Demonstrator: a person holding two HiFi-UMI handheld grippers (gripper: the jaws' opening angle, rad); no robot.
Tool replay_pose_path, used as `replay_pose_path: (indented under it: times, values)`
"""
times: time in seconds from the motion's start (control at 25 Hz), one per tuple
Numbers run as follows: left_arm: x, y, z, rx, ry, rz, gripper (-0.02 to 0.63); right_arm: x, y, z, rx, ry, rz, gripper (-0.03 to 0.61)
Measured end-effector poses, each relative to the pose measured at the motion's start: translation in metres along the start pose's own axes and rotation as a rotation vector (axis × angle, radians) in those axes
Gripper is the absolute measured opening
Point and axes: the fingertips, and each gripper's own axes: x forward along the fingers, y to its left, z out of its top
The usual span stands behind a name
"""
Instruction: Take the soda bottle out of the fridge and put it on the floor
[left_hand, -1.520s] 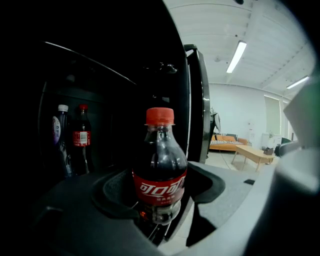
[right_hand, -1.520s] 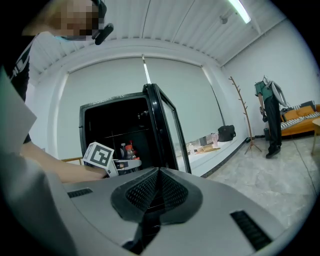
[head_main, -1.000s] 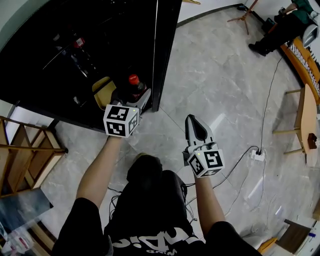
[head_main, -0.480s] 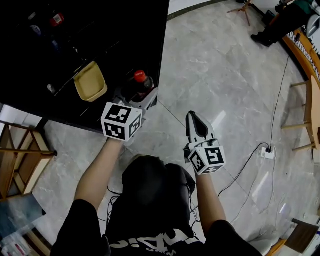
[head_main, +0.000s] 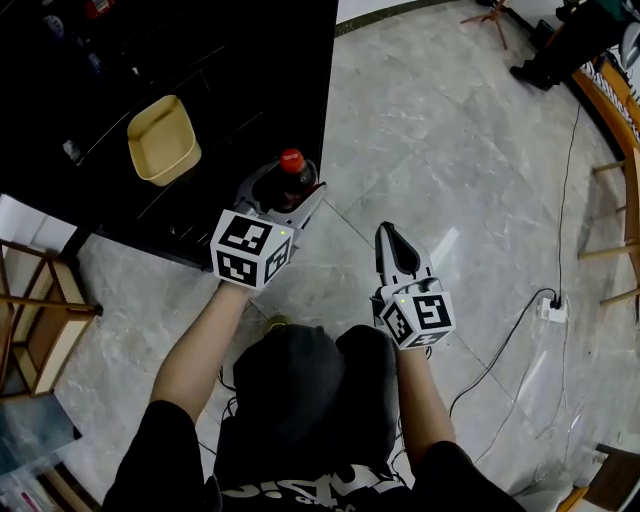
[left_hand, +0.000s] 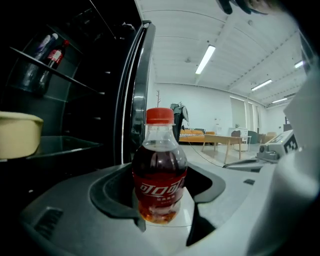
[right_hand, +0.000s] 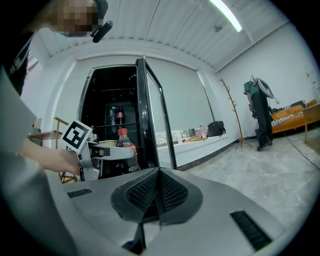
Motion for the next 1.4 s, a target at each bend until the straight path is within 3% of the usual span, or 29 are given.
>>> replay_pose_path:
  times: [0.76, 1.16, 1.4]
  values:
    - [0.025, -0.028, -0.131, -0.009, 0.047, -0.096, 0.304, 0.003, -0.007, -0.081, 0.002, 0.045, -0.002, 0.023]
    - [0.048, -0.022, -0.217, -0.035, 0.105, -0.056, 0.304, 0.003, -0.009, -0.105, 0.001, 0.064, -0.005, 0.023]
    - [0.056, -0.026, -0.274, -0.045, 0.155, -0.042, 0.304, -0.005, -0.013, -0.097, 0.068, 0.041, -0.017, 0.023]
